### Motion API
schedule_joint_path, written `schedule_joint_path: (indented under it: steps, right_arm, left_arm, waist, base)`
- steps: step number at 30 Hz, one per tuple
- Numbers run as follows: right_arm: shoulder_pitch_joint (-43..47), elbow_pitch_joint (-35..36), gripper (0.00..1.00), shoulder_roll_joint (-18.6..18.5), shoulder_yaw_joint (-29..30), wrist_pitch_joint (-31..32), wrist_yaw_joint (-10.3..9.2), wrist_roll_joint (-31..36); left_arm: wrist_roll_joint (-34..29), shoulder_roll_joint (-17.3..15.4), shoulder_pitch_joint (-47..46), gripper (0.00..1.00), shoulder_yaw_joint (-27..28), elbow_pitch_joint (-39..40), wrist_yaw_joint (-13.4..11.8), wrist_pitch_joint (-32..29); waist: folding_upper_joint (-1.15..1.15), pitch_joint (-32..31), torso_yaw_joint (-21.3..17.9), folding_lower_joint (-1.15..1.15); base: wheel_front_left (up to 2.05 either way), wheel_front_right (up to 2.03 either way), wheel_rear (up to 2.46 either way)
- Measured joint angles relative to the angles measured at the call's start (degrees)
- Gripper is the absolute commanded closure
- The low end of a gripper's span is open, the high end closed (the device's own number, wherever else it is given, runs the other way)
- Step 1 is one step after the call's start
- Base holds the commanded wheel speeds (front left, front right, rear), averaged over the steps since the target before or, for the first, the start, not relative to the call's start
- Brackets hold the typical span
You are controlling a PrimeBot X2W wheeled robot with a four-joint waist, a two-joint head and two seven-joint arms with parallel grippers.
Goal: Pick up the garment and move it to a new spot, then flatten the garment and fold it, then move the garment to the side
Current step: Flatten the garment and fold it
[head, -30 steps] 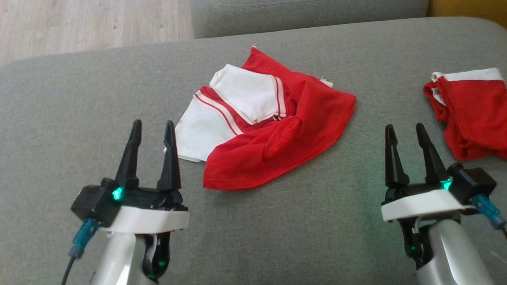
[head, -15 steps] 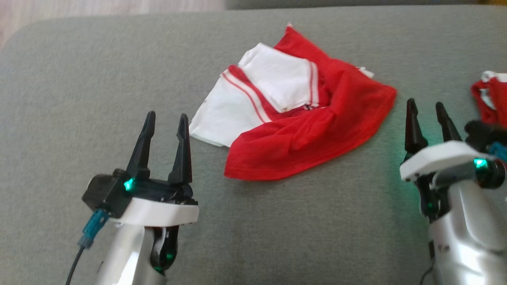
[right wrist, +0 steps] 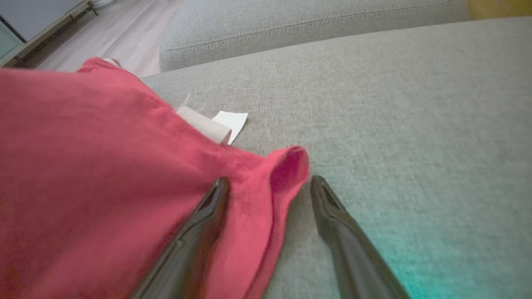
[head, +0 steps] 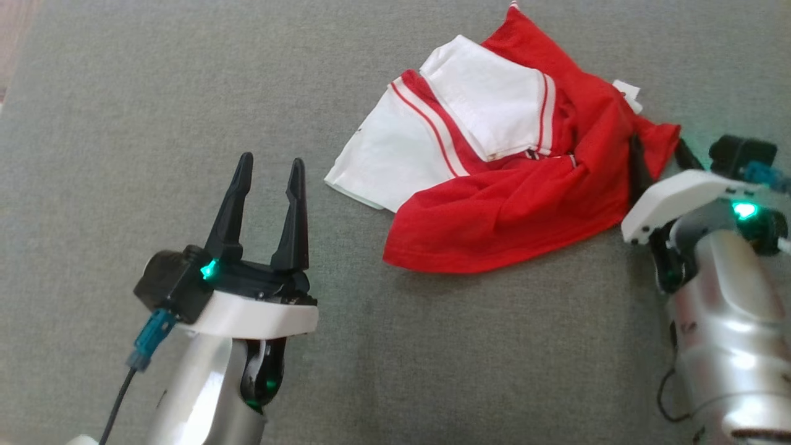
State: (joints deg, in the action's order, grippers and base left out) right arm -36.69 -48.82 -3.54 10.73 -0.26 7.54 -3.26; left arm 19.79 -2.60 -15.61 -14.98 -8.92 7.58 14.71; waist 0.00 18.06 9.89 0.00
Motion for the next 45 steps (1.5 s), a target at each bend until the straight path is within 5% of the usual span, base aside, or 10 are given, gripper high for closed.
schedule_joint_path:
  steps: [1, 2, 11, 27, 28, 29, 37, 45]
  right_arm:
    - [-0.86, -0.79, 0.69, -0.15, 0.26, -0.07, 0.00, 0.63]
    - [-1.57, -1.68, 1.00, -0.20, 0.51, -0.32, 0.00, 1.43]
    - [-1.87, -3.90, 1.00, -0.55, 6.47, -3.09, 0.00, 9.21]
    - [-6.30, 0.94, 1.00, -10.42, 13.72, -0.37, 0.00, 22.73]
    - [-6.53, 1.32, 0.42, -10.48, 14.23, -0.41, 0.00, 23.59]
    - [-6.66, 1.63, 0.00, -10.46, 14.78, -0.59, 0.00, 24.40]
    - [-6.95, 2.35, 0.00, -3.50, 13.13, -9.20, 0.00, 24.09]
    - [5.10, 10.07, 0.00, -0.04, 0.82, -13.92, 0.00, 9.10]
  left_arm:
    - [0.00, 0.00, -0.03, 0.00, 0.03, -0.03, 0.00, 0.00]
    - [0.00, 0.00, -0.10, 0.00, 0.05, -0.09, 0.00, 0.00]
    - [0.00, 0.00, -0.32, 0.00, 0.32, -0.38, 0.00, 0.00]
    - [0.94, -0.01, 1.78, 0.00, 0.23, -0.42, 0.00, 0.00]
    - [1.12, -0.01, 1.78, 0.00, 0.24, -0.38, 0.00, 0.00]
    - [1.45, -0.01, 1.77, 0.00, 0.24, -0.37, 0.00, 0.00]
    - [1.44, 0.00, 1.87, 0.00, 1.46, -0.32, 0.00, 0.00]
    - [1.30, -0.01, 4.23, 0.00, 3.78, -0.05, -0.02, 0.00]
  waist:
    - [0.00, 0.08, 0.16, 0.00]
    - [0.00, 0.08, 0.24, 0.00]
    - [0.00, -1.82, -0.64, 0.00]
    - [0.00, -6.55, -1.38, -0.01]
    - [0.00, -6.48, -1.31, 0.00]
    - [0.00, -6.41, -1.26, 0.00]
    - [0.00, -7.10, -2.85, 0.00]
    - [0.00, -9.62, -6.72, -0.01]
  base:
    - [0.00, 0.00, 0.00]
    - [0.00, 0.00, 0.00]
    - [0.00, 0.00, 0.00]
    - [0.00, 0.00, 0.00]
    - [0.00, 0.00, 0.00]
    - [0.00, 0.00, 0.00]
    - [0.00, 0.00, 0.00]
    - [0.00, 0.00, 0.00]
